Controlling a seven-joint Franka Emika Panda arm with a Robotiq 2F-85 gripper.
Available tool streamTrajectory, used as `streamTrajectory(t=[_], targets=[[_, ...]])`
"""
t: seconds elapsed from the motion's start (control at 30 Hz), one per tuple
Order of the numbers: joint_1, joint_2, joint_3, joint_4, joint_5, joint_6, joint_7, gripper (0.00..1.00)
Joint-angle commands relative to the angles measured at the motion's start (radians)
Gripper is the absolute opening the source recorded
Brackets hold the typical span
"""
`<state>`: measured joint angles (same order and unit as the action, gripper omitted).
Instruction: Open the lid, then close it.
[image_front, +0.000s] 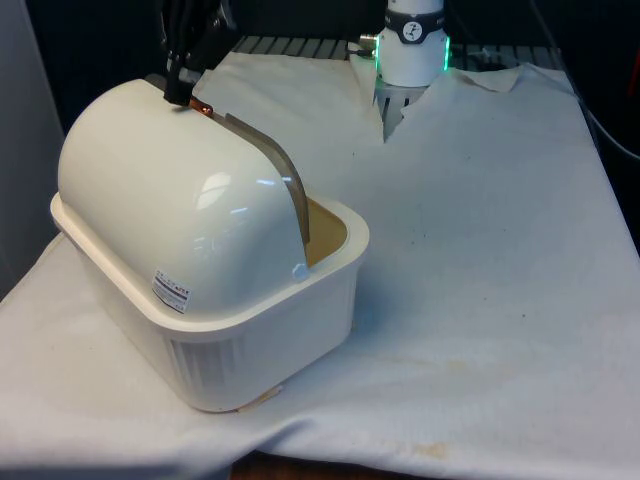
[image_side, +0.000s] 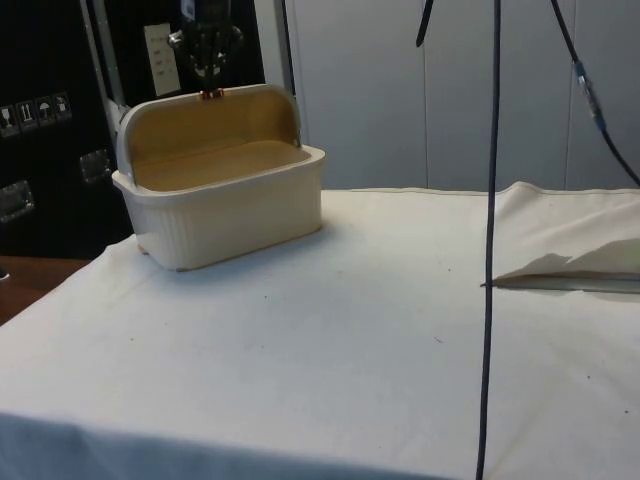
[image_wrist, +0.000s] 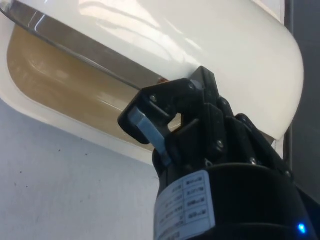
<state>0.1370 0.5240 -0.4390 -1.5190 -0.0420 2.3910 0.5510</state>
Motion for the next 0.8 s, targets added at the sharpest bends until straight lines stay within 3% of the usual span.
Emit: streamTrajectory(t=[0.0,0.23,0.53,0.77], targets=[[-0.001,0.003,0.000,0.004,0.004,0.003,0.005,0.00],[-0.004,-0.001,0.006,0.006,0.013,-0.009,0.009,0.00],[0.003,0.001,0.005,0.015,0.021,-0.046,0.012,0.00],[0.000,0.006,0.026,0.010,0.038,-0.079,0.012,0.00]])
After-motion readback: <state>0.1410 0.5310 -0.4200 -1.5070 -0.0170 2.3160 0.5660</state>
